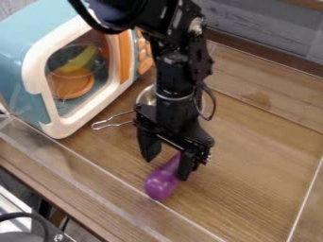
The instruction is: Put the eggplant in the silver pot
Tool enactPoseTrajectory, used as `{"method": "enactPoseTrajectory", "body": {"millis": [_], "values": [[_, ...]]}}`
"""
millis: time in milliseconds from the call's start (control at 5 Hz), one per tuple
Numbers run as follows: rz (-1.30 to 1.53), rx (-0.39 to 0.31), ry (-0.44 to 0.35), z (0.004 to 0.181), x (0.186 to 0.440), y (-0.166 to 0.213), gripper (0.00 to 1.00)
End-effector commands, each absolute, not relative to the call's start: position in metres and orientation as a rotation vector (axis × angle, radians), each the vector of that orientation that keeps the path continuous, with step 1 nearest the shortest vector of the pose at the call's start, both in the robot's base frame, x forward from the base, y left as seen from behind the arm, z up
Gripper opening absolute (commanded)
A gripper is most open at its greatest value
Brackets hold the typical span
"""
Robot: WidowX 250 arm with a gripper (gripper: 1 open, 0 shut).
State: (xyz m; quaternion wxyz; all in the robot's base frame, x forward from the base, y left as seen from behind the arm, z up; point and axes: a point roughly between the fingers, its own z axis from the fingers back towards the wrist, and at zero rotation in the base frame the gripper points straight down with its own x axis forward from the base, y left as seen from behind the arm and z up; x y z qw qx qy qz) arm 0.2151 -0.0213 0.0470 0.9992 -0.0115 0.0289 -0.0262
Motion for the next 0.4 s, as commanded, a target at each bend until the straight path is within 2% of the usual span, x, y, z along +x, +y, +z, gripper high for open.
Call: {"method": "enactPoseTrajectory", "body": {"millis": [0, 200], "values": [[-0.055, -0.028, 0.003, 0.0558, 0.2206, -0.0224, 1.0], [-0.053, -0.031, 0.001, 0.054, 0.2201, -0.0224, 1.0]]}}
